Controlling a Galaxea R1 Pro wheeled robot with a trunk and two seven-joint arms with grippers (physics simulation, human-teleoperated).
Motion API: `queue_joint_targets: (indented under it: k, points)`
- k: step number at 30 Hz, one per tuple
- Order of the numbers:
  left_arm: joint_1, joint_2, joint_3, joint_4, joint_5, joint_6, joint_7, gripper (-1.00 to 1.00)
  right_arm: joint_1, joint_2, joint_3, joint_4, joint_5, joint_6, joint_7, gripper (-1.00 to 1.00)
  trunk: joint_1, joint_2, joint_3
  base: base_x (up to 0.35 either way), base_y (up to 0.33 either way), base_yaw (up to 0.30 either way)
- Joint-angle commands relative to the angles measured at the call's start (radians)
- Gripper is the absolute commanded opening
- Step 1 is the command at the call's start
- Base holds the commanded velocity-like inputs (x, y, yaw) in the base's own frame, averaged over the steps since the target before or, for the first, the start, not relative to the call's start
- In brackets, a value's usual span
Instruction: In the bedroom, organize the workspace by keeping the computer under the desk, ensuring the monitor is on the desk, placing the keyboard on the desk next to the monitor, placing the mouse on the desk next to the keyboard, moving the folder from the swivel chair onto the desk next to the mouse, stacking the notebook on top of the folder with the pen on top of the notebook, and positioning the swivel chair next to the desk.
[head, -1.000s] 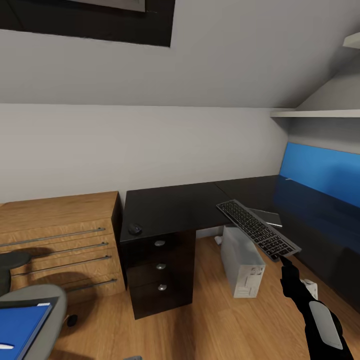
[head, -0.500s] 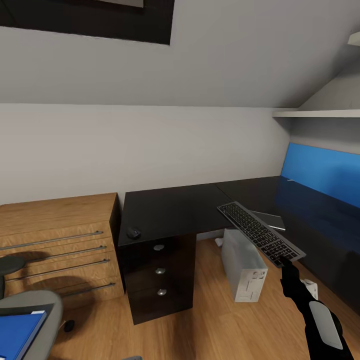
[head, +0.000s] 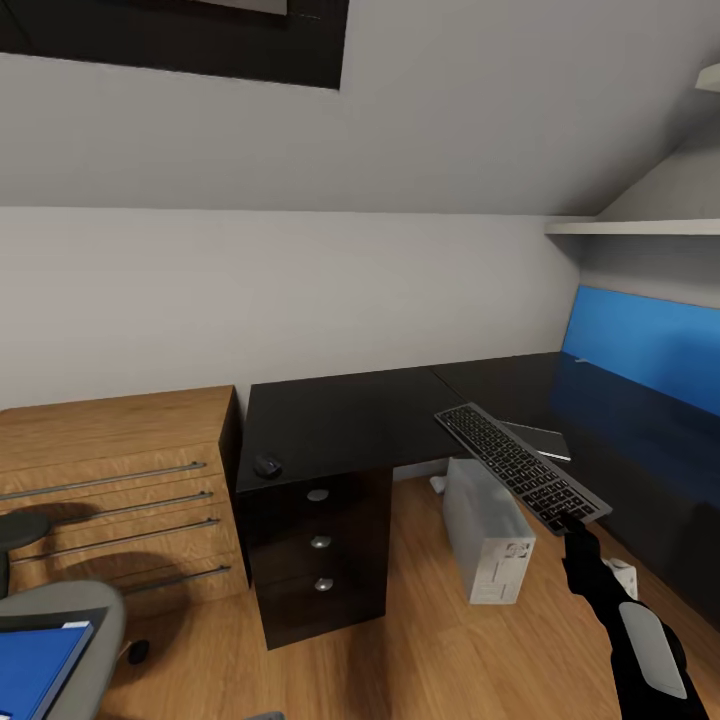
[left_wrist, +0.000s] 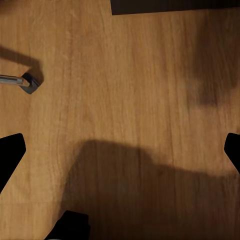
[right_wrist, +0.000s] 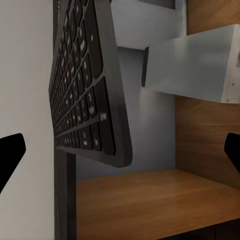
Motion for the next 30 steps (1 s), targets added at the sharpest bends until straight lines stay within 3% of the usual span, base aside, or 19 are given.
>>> queue_joint_targets:
  k: [1, 30]
  points:
    - [-0.001, 0.001, -0.004, -0.002, 0.004, 0.003, 0.008, 1.00, -0.001, 0.000, -0.002, -0.001, -0.009, 0.005, -0.005, 1.00, 0.000, -0.001, -0.001, 0.000, 0.000, 0.000]
    - [-0.001, 0.002, -0.004, -0.001, 0.005, 0.003, 0.008, 1.00, -0.001, -0.003, -0.004, -0.001, -0.006, 0.003, -0.006, 1.00, 0.000, -0.001, -0.001, 0.019, 0.000, 0.000]
